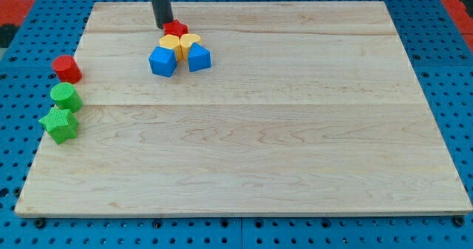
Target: Move the red circle into the yellow blocks
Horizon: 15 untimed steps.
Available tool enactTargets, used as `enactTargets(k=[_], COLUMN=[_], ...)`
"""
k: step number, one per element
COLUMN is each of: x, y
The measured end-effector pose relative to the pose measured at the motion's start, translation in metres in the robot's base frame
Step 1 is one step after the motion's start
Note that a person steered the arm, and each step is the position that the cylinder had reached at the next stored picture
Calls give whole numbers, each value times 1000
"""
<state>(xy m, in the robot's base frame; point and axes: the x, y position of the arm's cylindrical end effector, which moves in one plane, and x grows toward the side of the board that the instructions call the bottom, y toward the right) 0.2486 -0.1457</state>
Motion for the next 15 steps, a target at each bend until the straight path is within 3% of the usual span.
enactTargets(k=[1, 2, 3, 5, 7, 8, 10, 11, 13, 14, 15], x=[-9, 24, 31, 131, 152, 173, 173, 211, 190, 165, 220], y=[-73, -155, -159, -152, -158, -121, 41, 49, 179, 174, 187])
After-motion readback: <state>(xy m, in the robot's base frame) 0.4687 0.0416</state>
